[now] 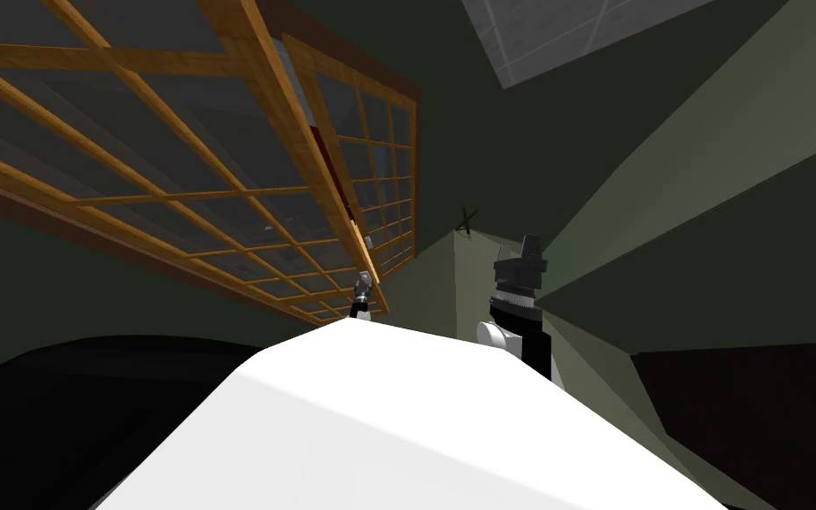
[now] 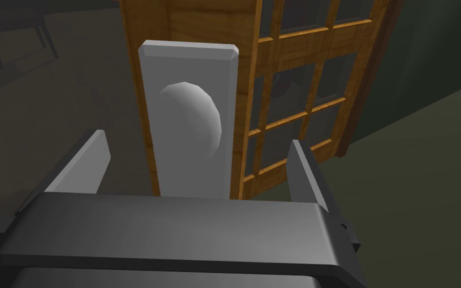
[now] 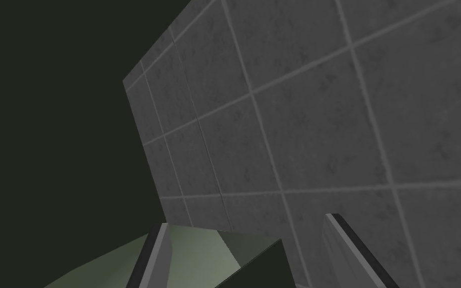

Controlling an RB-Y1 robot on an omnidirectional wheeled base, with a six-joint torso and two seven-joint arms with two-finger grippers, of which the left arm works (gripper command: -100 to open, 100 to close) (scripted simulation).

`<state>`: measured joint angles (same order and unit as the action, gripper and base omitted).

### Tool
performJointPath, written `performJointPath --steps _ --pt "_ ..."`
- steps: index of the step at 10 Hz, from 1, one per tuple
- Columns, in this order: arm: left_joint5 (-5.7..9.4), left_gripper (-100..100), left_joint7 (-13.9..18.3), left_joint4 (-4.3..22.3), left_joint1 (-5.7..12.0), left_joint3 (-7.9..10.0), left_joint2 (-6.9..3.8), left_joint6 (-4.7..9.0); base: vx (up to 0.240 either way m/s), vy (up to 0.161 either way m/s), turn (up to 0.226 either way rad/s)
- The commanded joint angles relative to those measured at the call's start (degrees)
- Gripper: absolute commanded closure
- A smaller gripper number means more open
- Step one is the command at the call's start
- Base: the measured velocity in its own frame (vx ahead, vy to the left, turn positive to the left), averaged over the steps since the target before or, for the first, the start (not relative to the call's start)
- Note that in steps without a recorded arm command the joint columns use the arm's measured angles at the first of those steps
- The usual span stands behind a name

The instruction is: Pull the door open

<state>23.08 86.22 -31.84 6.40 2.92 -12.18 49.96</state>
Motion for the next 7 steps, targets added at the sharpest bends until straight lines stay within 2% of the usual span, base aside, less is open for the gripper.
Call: performJointPath --steps 1,3,4,7 --pt "0.38 -100 1.5 1.6 0.18 0.32 -1.44 0.87 0.192 0.051 -0.094" --pt "0.32 -100 1.4 1.9 0.34 0.25 -1.38 0.96 0.113 0.027 -0.035" --pt "0.32 100 1.4 1.9 0.34 0.25 -1.38 0.96 -0.011 -0.004 -0.001" --pt "0.32 100 1.4 1.9 0.34 0.25 -1.38 0.96 -0.014 0.002 -0.002"
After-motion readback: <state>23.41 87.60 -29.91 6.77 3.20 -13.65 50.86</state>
